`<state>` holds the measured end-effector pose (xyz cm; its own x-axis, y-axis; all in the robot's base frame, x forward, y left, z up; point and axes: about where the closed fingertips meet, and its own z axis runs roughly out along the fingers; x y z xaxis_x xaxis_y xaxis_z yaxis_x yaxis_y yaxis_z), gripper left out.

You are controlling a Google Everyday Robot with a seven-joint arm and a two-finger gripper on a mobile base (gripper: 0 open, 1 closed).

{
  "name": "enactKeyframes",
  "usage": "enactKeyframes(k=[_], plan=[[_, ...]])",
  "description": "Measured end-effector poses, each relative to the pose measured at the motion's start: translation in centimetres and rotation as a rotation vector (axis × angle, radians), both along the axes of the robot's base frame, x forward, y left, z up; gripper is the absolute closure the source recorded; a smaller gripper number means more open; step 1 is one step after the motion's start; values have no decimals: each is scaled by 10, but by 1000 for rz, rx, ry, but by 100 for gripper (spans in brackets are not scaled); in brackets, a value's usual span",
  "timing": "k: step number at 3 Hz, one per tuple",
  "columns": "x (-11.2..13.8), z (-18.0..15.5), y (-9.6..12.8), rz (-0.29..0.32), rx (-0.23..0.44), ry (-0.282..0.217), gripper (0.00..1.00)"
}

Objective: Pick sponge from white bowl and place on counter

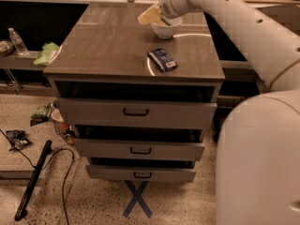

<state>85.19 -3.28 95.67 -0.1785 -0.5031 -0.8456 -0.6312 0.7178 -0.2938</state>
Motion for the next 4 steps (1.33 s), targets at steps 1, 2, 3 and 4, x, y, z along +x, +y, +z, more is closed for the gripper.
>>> enactKeyframes(k=[1,2,3,4], plan=[[20,-11,9,-20,-10,1,49],[36,-33,15,-25,-14,26,46],[50,-53,19,-43,-15,54,15],[56,-58,21,-50,-11,59,0]])
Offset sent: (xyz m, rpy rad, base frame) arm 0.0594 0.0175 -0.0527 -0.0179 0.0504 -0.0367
